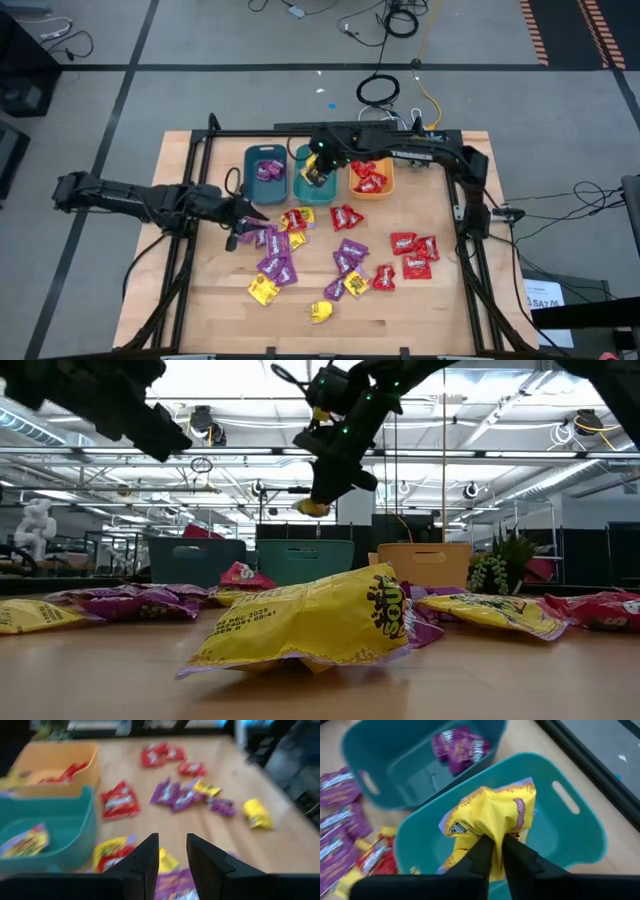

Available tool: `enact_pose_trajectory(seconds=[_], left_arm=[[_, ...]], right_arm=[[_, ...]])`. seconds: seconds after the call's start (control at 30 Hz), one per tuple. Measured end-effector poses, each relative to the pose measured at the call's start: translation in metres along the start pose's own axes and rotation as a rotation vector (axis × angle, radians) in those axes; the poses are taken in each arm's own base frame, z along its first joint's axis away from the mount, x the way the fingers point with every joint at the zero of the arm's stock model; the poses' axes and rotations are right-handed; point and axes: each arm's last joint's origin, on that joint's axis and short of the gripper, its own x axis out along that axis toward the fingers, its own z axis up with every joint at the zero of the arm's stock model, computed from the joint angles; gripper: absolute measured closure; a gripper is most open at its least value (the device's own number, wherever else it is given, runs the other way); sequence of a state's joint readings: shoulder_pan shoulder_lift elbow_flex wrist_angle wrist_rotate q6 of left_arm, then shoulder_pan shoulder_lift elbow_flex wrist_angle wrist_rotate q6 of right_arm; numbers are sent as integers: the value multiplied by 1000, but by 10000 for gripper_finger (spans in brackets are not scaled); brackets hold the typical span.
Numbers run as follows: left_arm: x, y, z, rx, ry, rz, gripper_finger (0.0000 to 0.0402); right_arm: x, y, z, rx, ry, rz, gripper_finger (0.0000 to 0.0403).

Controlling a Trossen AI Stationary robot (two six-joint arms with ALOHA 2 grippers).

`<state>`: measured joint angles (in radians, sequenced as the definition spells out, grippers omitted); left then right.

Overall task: Sort candy
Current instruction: Put the yellow candy into the green bin, then put the red candy into the yellow bin

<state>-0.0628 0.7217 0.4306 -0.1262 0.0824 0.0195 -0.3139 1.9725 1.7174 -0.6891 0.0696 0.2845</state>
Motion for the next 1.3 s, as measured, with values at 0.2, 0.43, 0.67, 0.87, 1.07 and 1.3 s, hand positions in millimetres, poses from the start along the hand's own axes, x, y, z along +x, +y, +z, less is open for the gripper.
enact_pose_trajectory(seconds=[0.2,0.43,0.67,0.87,1.07,1.3], left_arm=[[-9,13,-23,-62,-114,23,292],[-22,12,-27,-42,-194,25,292],[-27,11,-27,-51,-204,25,292],[-27,11,-28,-53,-199,24,292],[-27,11,-28,-54,-198,24,292],[-27,11,-28,-55,-199,24,292]], right_arm=[[-3,-8,7,23,22,-22,284],[-34,-13,4,39,57,-40,206],[-72,-2,-20,37,226,-78,182],[-96,26,-51,-19,324,-225,190],[-104,42,-107,13,389,-259,224],[-115,32,-191,223,397,-199,240]])
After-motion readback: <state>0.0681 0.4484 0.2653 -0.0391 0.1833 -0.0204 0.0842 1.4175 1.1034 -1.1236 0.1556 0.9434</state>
